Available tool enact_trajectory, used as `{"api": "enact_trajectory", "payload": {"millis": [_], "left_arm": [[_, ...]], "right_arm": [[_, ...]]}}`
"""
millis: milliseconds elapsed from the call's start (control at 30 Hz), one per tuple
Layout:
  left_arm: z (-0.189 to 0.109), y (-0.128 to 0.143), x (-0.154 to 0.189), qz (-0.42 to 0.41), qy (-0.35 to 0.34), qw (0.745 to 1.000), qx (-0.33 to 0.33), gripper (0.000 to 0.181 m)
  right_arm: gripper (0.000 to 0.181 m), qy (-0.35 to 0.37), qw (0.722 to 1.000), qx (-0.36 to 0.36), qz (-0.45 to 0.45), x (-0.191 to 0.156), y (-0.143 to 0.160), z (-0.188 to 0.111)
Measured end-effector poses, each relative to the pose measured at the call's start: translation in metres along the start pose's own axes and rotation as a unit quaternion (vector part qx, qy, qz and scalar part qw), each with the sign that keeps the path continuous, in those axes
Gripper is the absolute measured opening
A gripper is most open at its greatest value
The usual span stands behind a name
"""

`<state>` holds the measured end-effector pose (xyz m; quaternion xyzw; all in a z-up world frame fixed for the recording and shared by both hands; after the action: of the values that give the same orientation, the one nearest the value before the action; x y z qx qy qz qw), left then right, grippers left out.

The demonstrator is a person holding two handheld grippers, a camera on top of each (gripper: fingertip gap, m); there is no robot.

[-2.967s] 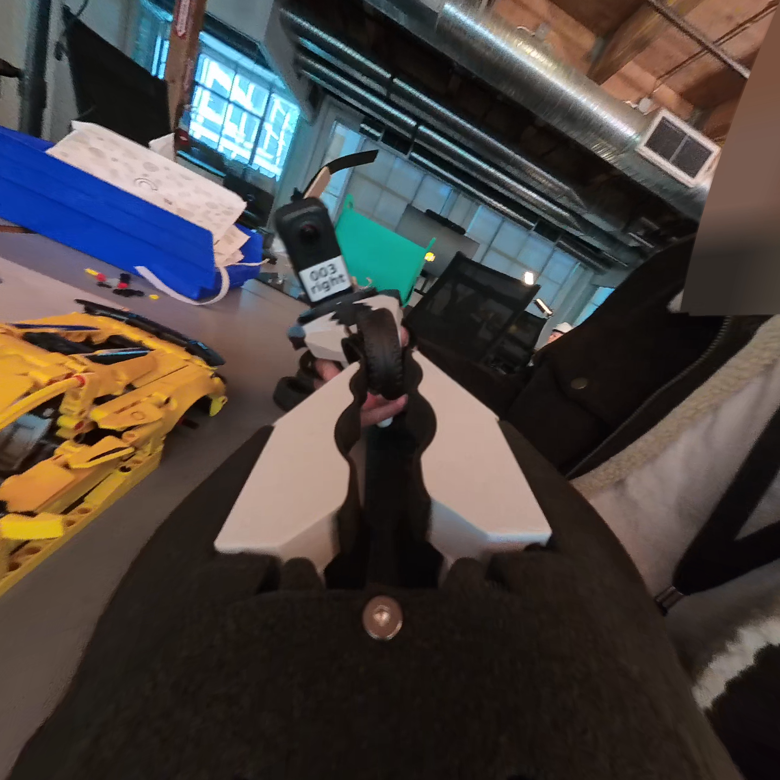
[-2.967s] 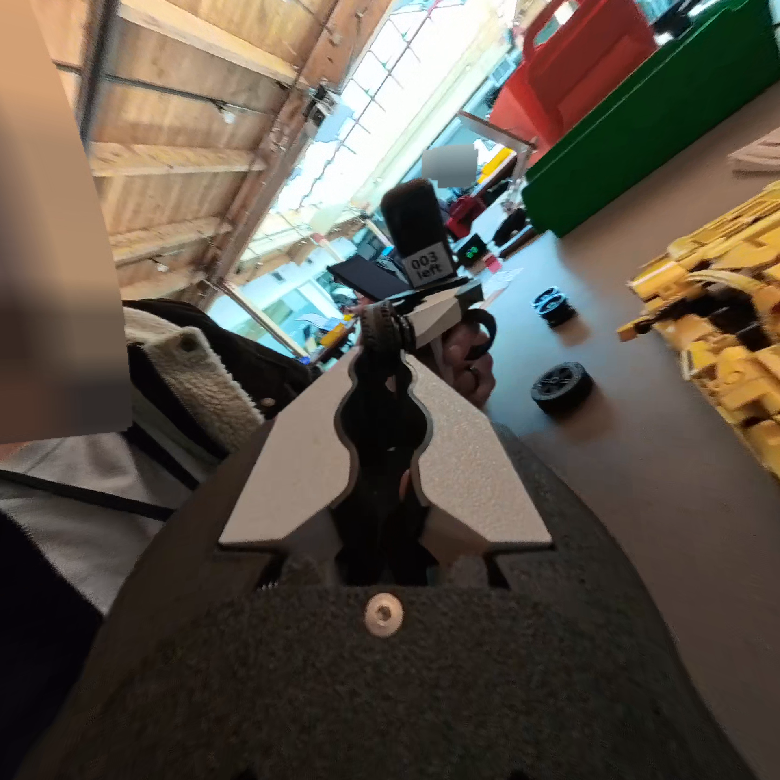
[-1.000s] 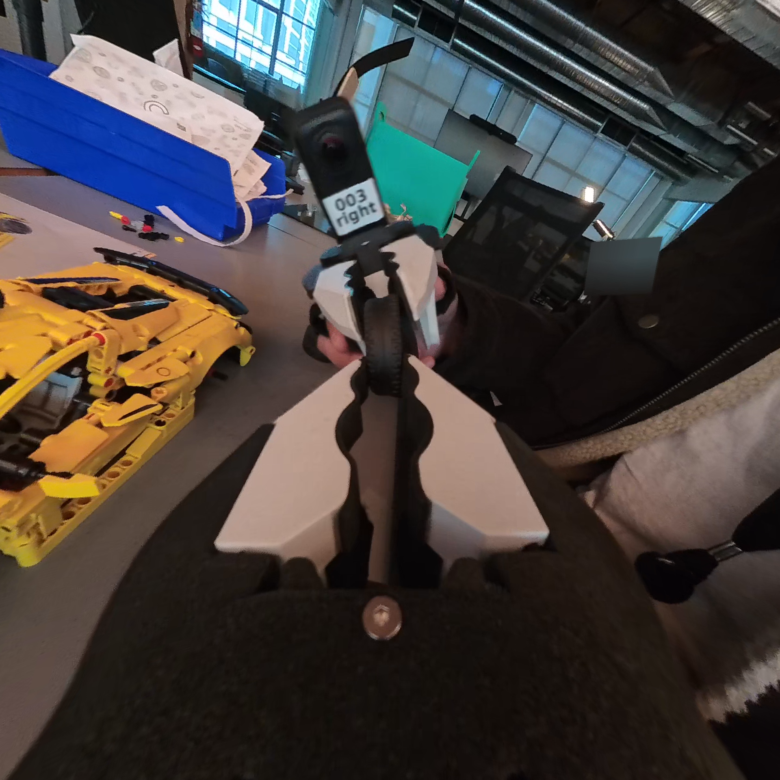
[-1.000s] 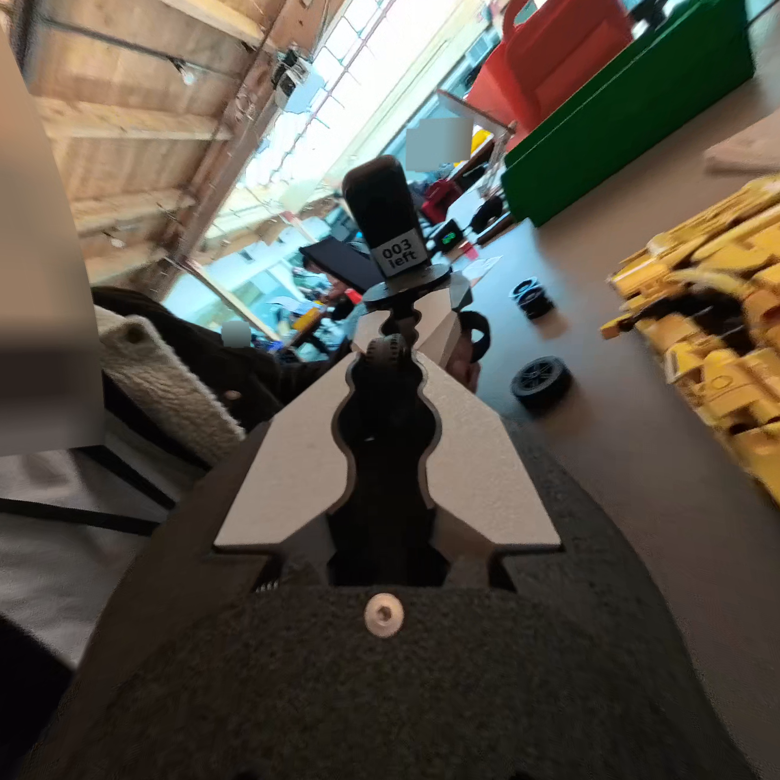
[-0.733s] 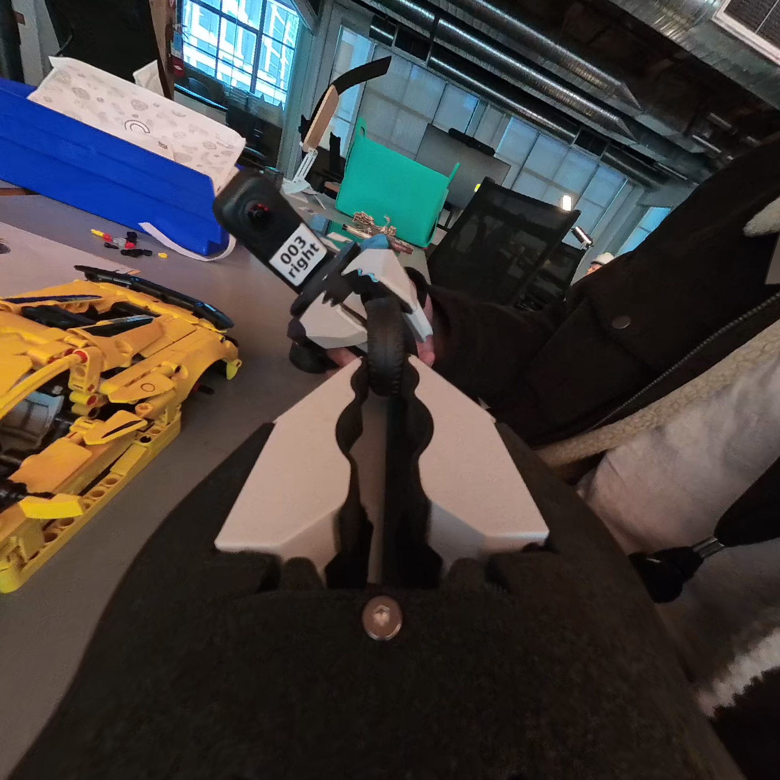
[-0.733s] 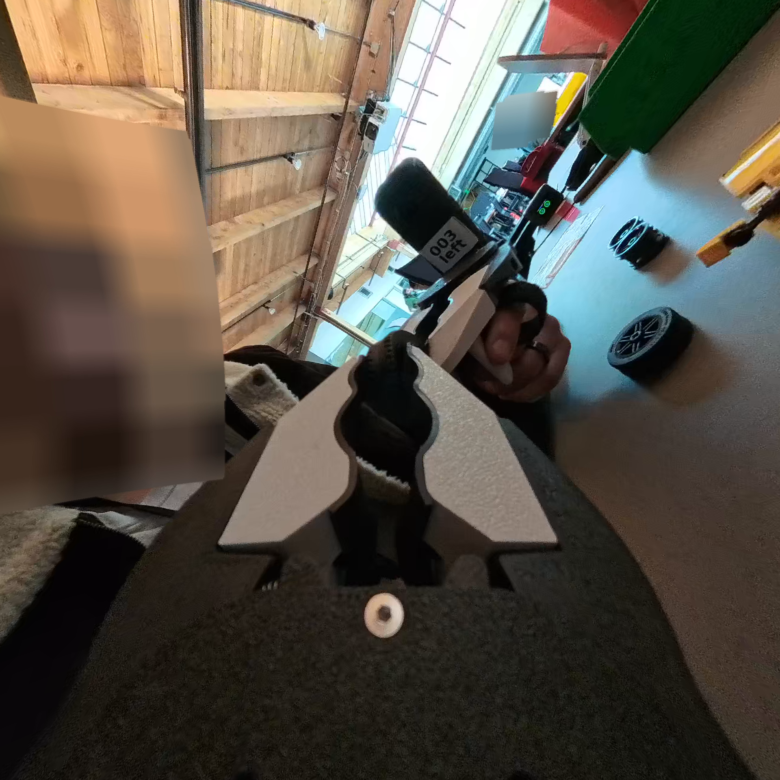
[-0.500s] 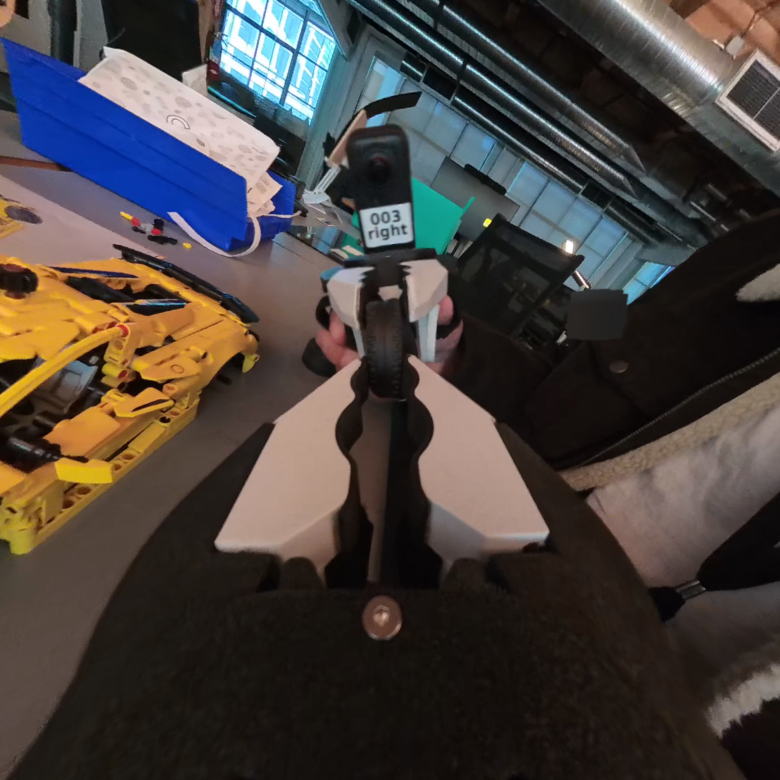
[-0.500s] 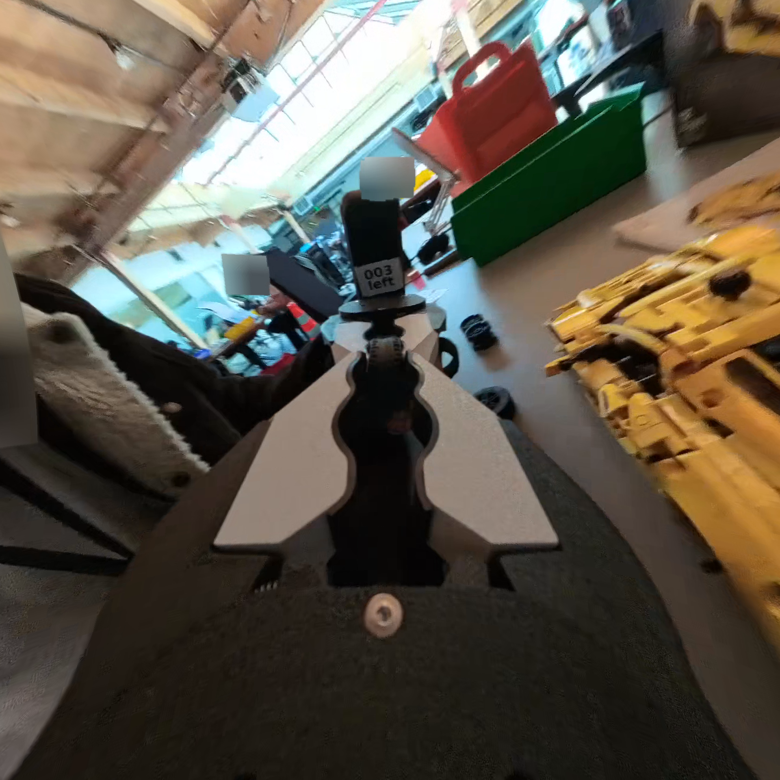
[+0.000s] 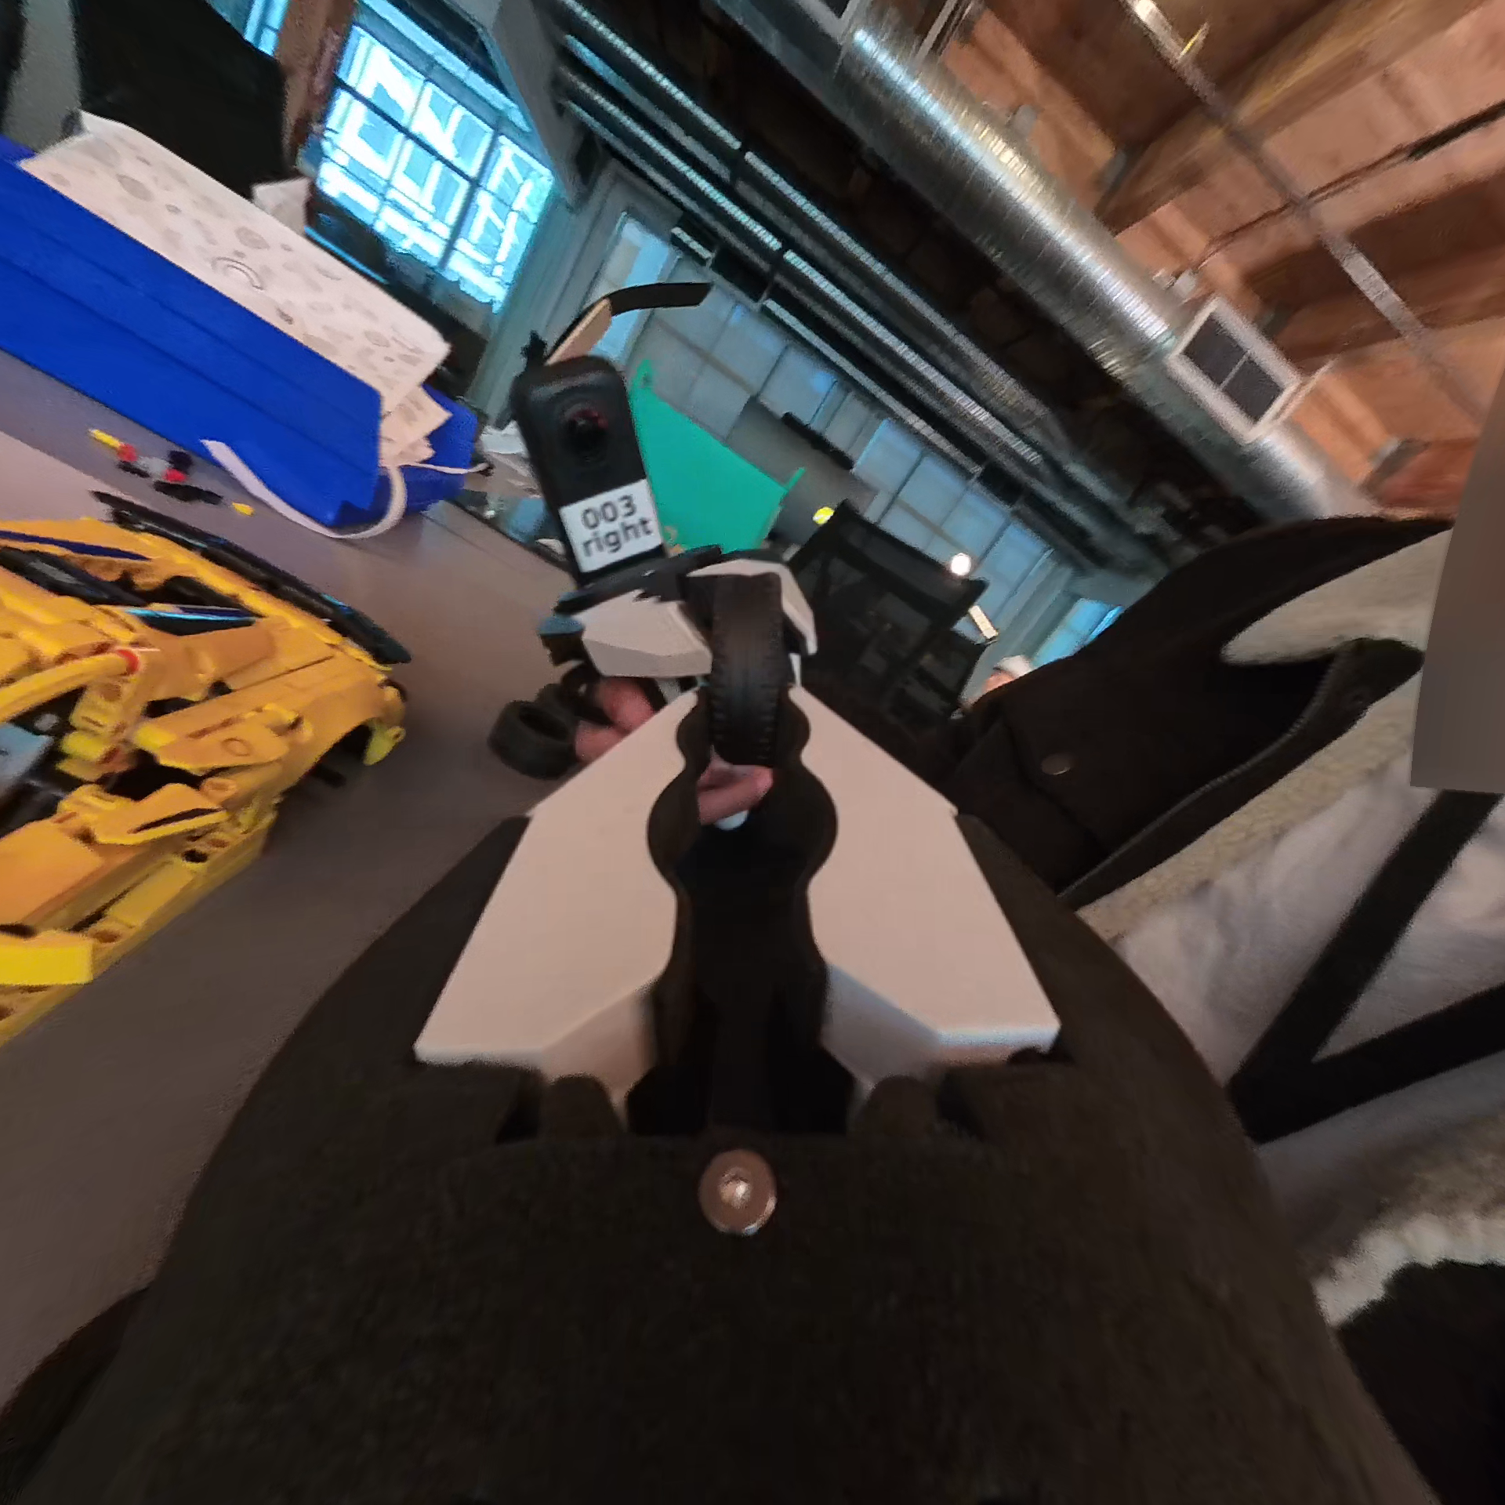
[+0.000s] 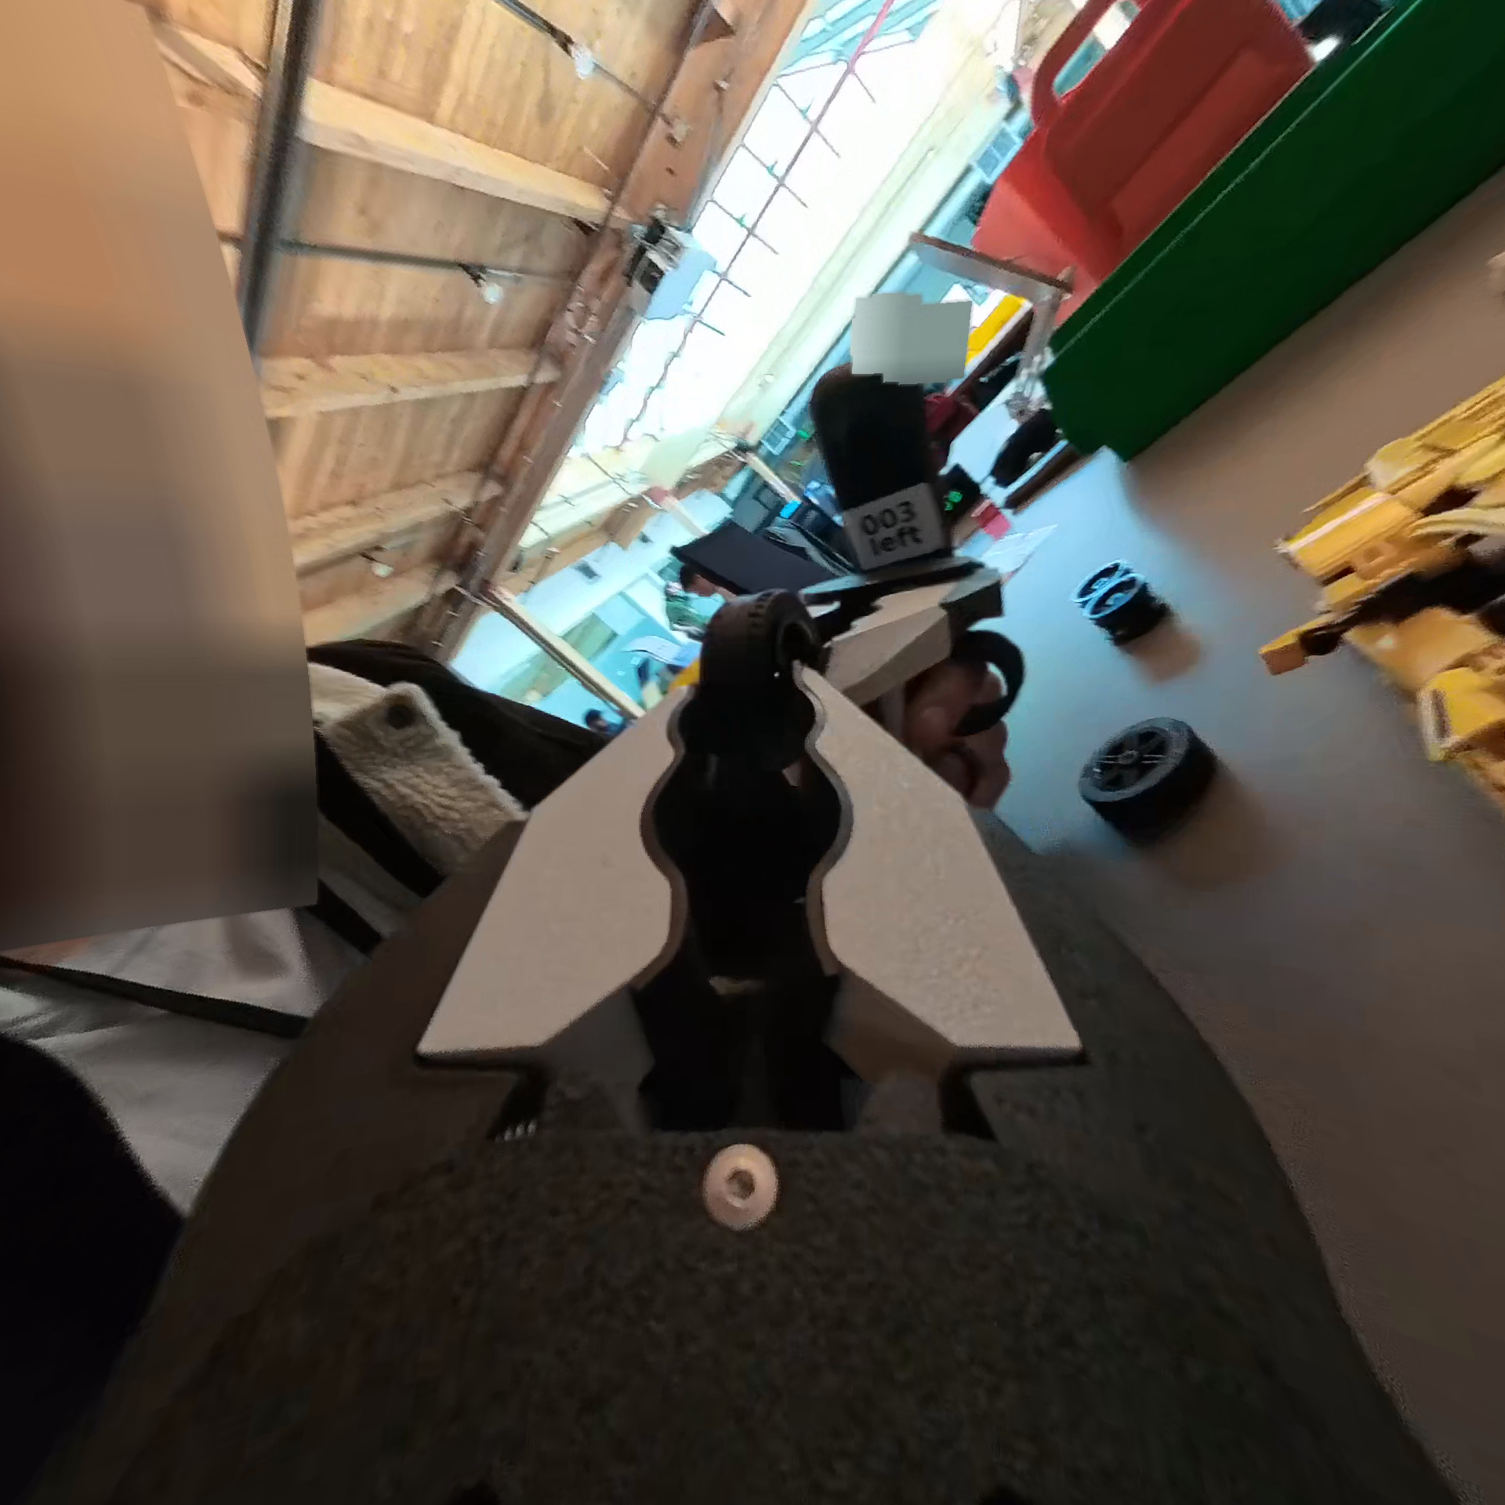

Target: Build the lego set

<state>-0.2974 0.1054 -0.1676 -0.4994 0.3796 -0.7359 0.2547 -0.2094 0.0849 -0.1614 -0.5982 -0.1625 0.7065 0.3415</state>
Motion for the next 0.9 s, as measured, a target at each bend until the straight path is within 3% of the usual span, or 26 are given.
{"api": "enact_trajectory", "payload": {"millis": [167,300,400,567,733,900], "left_arm": [[-0.001,-0.003,0.0,-0.056,0.037,0.997,0.024,0.017],[-0.005,-0.003,-0.014,-0.046,-0.031,0.998,0.026,0.015],[-0.006,-0.004,-0.015,-0.009,-0.065,0.998,0.025,0.015],[0.001,-0.001,-0.006,0.068,-0.083,0.994,0.004,0.016],[0.002,-0.007,0.004,-0.039,0.029,0.997,0.054,0.015],[0.003,-0.006,0.01,-0.096,0.086,0.989,0.069,0.016]], "right_arm": [[0.018,-0.026,0.998,0.014,0.05,0.003,-0.003,0.001],[0.021,0.11,0.988,-0.008,-0.108,0.011,-0.008,0.0],[0.021,0.139,0.979,0.018,-0.148,0.012,-0.009,0.0],[0.018,0.077,0.994,0.024,-0.077,0.007,-0.008,-0.002],[0.012,-0.023,0.999,0.032,0.003,-0.003,-0.007,0.003],[0.013,-0.047,0.999,0.023,0.016,-0.006,-0.007,0.004]]}}
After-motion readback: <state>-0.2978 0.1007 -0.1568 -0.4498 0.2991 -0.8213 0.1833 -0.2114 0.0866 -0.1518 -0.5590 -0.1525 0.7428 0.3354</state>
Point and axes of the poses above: each gripper's, where its closed fingertips meet, z out along the fingers, y out of its underside, x = y × z across the jaws, the point moved 5 cm from there along -z, back along the fingers, and after that the axes turned 1 degree about x, right-handed, at the moved point
